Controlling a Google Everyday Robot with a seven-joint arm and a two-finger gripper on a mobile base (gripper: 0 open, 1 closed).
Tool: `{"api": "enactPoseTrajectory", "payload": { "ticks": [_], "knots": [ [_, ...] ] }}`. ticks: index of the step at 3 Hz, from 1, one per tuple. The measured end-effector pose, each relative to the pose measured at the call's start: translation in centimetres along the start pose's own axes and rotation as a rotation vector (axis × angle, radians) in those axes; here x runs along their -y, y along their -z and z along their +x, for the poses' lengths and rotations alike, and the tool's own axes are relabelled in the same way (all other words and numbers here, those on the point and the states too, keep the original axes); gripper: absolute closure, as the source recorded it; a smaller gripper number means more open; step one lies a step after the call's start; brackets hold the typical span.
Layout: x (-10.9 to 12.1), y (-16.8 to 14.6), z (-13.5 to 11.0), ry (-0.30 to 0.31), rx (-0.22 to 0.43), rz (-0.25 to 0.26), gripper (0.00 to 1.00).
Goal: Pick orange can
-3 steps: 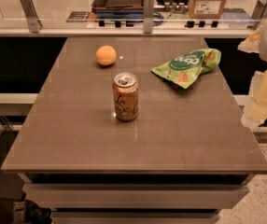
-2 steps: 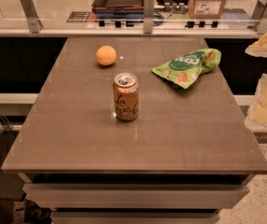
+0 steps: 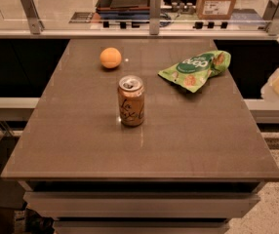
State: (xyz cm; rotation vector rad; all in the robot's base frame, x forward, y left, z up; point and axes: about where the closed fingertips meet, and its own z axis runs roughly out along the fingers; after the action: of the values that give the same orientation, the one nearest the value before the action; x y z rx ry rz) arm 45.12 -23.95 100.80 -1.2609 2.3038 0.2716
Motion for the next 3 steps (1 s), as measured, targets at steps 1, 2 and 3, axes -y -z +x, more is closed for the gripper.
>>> {"api": "enactPoseTrajectory", "payload": {
  "ticks": [1,2,3],
  "knots": [
    [1.1,2.3,-1.7,-0.084,0.201,0.059,0.0],
    [0.4,2.7,-2.5,-0.17,0.349,0.084,0.0],
    [-0.8,1.8,-2.4,-0.249,0.457,0.09,0.0]
  ]
}}
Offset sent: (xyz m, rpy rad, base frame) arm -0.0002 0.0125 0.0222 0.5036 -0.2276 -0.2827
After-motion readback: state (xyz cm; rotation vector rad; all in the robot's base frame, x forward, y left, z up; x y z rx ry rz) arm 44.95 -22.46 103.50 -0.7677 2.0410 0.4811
